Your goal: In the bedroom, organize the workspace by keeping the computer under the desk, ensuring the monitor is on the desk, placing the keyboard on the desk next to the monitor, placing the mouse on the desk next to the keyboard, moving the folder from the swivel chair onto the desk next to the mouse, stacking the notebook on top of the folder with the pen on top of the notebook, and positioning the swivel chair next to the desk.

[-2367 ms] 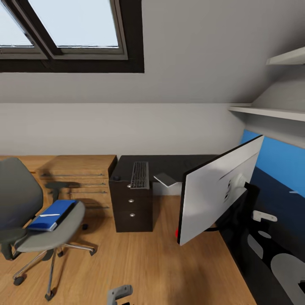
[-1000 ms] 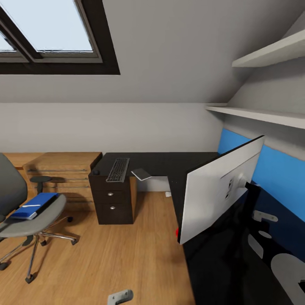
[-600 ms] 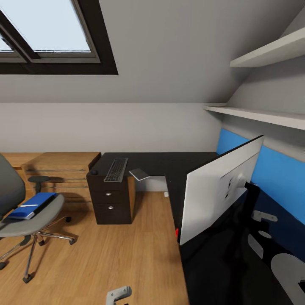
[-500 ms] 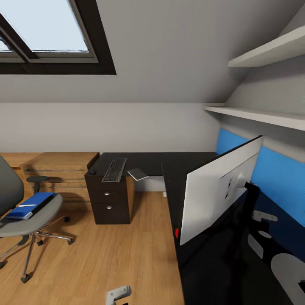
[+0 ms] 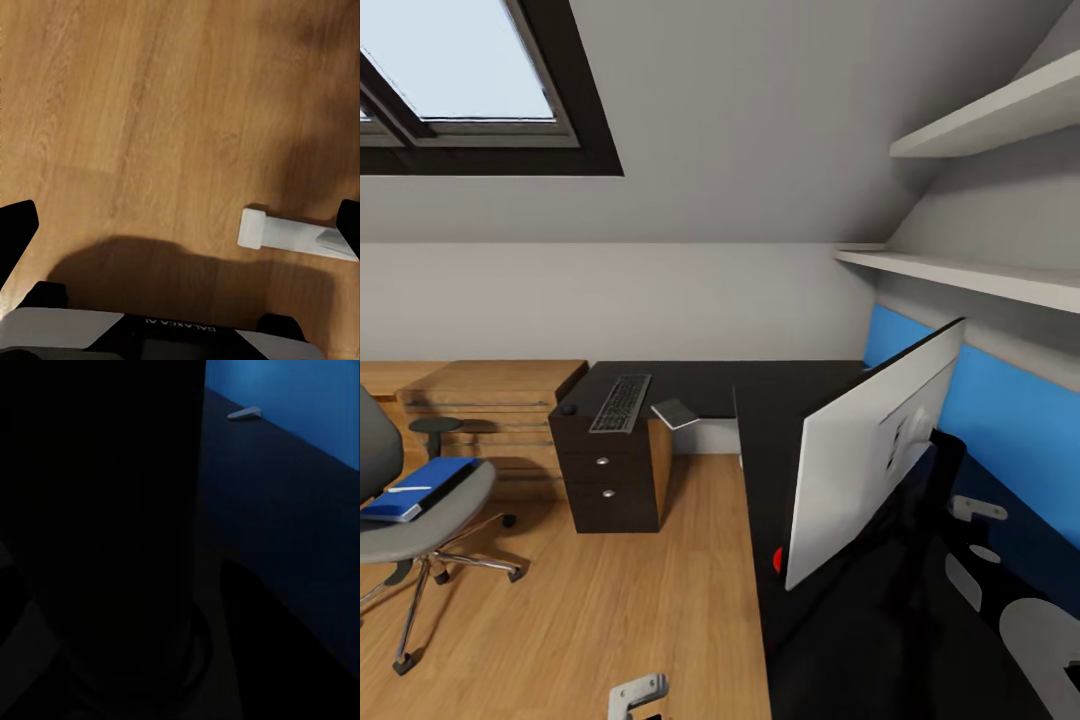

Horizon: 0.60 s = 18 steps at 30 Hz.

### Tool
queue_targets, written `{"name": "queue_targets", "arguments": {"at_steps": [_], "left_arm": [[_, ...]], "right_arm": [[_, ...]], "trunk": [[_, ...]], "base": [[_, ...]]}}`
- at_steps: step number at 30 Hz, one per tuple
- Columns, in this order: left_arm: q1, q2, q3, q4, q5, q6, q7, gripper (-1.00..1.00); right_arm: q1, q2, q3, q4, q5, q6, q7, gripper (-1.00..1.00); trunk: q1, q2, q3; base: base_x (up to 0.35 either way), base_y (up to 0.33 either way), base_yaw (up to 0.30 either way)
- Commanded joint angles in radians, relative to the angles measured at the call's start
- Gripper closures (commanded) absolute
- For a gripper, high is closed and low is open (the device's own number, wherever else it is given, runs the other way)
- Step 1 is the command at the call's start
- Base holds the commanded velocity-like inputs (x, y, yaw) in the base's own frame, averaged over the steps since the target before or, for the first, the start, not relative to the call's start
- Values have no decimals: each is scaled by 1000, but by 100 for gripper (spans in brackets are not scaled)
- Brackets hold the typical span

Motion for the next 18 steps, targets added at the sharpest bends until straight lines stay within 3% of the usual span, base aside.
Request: {"name": "queue_targets", "arguments": {"at_steps": [1, 6, 13, 18], "left_arm": [[0, 0, 2, -2, 10, 1, 11, -100], [0, 0, 41, -2, 10, 1, 6, -100], [0, -1, 47, -2, 10, 1, 6, -100], [0, -1, 47, -2, 10, 1, 6, -100]], "right_arm": [[0, -1, 27, 1, -10, -5, -73, 100], [0, -1, 27, 1, -10, -5, -72, 100], [0, -1, 27, 1, -10, -5, -72, 100], [0, -1, 27, 1, -10, -5, -72, 100]], "trunk": [[0, 0, -1], [0, 0, -1], [0, 0, -1], [0, 0, -1]], "base": [[16, -17, 0], [6, -6, 0], [18, 0, 0], [218, 0, 0]]}}
